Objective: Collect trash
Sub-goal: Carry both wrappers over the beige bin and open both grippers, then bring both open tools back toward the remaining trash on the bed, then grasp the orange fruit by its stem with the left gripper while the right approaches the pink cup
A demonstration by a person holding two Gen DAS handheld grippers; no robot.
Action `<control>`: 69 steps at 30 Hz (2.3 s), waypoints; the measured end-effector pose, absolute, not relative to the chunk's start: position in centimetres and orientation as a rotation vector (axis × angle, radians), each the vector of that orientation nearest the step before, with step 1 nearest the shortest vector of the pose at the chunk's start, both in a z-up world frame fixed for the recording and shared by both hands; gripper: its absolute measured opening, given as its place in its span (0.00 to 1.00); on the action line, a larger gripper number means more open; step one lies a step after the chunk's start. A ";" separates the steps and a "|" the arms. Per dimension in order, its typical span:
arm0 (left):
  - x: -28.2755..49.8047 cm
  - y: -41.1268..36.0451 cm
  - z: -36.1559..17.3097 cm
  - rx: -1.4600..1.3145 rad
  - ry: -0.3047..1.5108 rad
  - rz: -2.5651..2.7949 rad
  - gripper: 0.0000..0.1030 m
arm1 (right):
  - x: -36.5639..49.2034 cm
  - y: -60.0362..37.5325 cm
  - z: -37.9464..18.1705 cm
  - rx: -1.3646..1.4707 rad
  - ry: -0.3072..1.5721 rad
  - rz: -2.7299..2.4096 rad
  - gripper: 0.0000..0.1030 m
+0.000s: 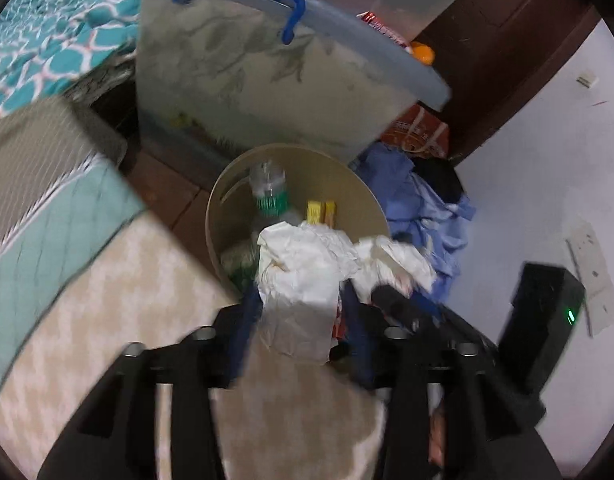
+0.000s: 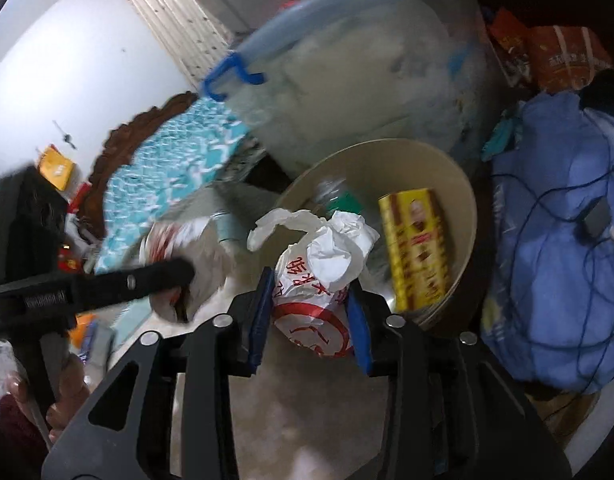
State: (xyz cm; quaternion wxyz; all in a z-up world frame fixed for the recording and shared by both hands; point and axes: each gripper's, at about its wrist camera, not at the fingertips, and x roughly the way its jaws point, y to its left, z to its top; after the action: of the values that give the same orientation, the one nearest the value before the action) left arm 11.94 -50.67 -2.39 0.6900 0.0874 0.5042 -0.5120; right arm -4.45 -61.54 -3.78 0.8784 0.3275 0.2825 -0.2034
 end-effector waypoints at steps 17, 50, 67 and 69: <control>11.7 -33.1 0.0 0.110 1.057 -1.016 0.73 | -1.2 -53.4 -2.0 0.690 0.531 -0.254 0.73; 26.6 -5.9 -4.9 -0.611 1.219 -0.633 0.32 | 12.9 -22.4 1.1 0.086 0.747 0.328 0.73; 11.8 10.6 -4.3 -0.651 1.118 -0.524 0.32 | 11.8 -14.7 -2.0 -0.024 0.874 0.432 0.73; 11.5 10.7 -4.7 -0.653 1.120 -0.533 0.33 | 11.5 -14.4 -1.9 -0.024 0.863 0.420 0.75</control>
State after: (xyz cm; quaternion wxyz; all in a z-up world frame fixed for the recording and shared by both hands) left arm 11.53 10.67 -4.68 0.7642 -0.3004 0.5154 -0.2453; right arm 11.52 -14.38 -1.86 0.8871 -0.0113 0.4149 0.2021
